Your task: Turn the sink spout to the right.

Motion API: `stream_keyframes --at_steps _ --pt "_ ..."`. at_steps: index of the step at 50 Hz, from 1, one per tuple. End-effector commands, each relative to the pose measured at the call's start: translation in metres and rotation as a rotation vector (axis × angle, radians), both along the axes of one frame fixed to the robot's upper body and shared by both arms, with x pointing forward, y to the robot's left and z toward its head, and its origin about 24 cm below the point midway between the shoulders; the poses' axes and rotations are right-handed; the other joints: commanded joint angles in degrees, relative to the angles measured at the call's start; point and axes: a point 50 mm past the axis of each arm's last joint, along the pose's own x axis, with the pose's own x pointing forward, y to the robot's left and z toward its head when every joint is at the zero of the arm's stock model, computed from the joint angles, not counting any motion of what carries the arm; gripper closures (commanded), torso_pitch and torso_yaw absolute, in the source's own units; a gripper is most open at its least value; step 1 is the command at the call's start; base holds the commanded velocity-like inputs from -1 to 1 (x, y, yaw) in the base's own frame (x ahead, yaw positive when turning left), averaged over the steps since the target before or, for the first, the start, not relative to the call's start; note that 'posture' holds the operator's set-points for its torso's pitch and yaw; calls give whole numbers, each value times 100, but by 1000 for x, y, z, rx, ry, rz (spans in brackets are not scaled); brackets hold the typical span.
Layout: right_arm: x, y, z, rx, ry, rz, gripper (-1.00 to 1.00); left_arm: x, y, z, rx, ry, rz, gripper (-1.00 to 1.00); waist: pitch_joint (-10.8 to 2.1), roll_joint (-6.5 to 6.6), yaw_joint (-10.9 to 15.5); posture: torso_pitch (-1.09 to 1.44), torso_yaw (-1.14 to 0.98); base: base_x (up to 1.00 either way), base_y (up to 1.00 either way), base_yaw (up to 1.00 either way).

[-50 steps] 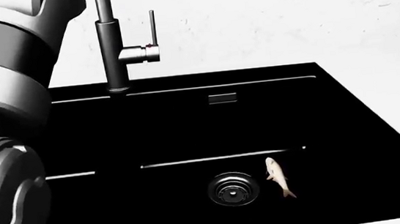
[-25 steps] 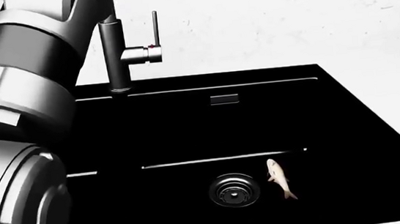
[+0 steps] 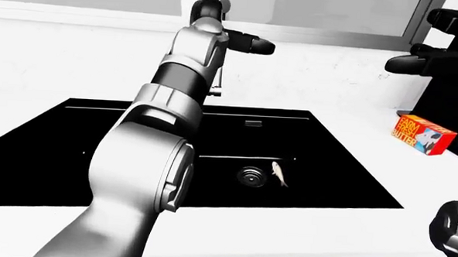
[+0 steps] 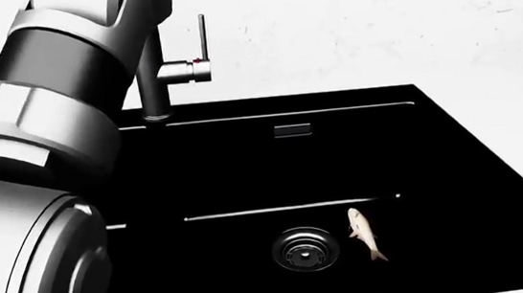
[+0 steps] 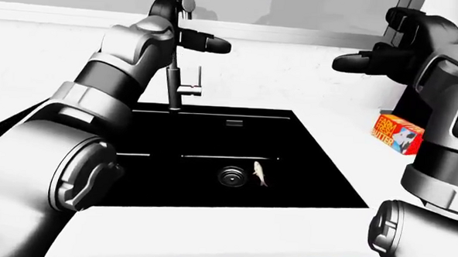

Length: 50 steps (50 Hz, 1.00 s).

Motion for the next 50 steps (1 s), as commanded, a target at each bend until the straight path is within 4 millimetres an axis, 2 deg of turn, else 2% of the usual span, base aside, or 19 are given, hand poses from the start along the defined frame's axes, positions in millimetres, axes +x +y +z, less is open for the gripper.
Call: stream_keyframes --at_steps 1,14,50 --pt "-6 0 19 -26 -85 -1 -100 -3 0 24 -10 -97 0 -100 -64 -43 0 -41 0 0 0 0" --pt "-7 1 19 -25 -87 0 -100 -3 -2 21 -26 -60 -19 -100 -64 -51 3 -41 0 0 0 0" --pt "-13 0 21 -27 -87 -3 -100 -11 -26 29 -19 -69 -60 -100 -57 -84 14 -41 0 0 0 0"
